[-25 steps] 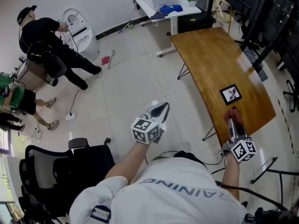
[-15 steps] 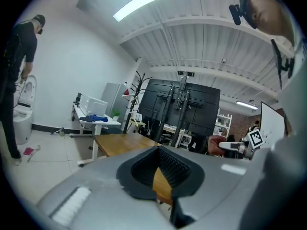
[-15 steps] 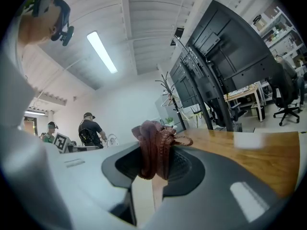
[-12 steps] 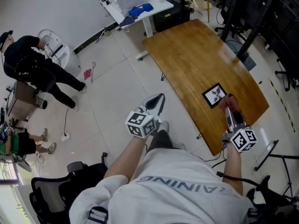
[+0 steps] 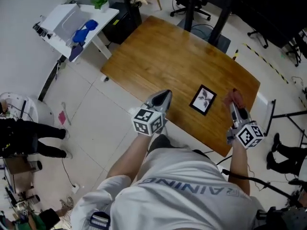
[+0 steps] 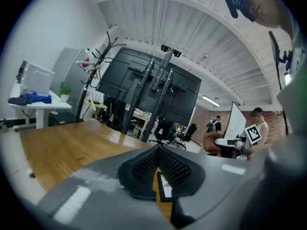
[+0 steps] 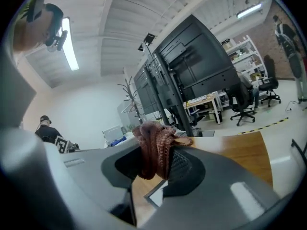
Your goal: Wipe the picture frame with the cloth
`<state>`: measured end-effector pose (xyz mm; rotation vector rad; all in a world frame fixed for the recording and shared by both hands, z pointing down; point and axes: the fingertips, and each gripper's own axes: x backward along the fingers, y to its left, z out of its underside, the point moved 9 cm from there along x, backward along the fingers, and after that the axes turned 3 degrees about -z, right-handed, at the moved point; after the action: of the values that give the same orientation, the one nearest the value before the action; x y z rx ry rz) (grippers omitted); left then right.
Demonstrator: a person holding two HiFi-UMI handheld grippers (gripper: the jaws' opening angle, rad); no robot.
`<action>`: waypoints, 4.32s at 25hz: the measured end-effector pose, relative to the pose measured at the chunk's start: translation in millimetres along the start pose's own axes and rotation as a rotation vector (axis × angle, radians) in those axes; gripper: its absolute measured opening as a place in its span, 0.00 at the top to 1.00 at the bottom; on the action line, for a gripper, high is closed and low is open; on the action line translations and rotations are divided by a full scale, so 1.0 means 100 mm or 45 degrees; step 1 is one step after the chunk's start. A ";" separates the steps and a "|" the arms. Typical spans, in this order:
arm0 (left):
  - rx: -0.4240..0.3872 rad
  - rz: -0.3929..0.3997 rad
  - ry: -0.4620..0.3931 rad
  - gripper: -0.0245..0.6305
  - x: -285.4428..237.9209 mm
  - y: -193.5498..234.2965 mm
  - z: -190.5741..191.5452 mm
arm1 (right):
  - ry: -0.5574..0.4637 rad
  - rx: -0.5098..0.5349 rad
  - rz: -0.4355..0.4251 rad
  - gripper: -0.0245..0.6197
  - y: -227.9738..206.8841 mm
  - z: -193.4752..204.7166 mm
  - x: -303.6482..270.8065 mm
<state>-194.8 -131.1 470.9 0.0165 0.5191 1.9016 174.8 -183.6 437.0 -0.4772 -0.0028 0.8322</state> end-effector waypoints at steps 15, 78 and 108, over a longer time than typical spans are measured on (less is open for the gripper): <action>-0.205 0.459 0.671 0.96 -1.34 -0.25 1.06 | 0.119 -0.296 0.144 0.78 -0.23 0.58 -0.54; -0.305 0.418 0.821 0.96 -1.62 -0.35 1.56 | 0.454 -0.541 0.342 0.77 -1.21 1.31 -0.74; -0.279 0.409 0.826 0.96 -1.64 -0.34 1.56 | 0.615 -0.492 0.231 0.77 -0.78 1.42 -1.09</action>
<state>-61.3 -213.9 637.5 -0.7180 0.7673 2.2611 129.6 -247.6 615.6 -1.0467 0.3346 0.8786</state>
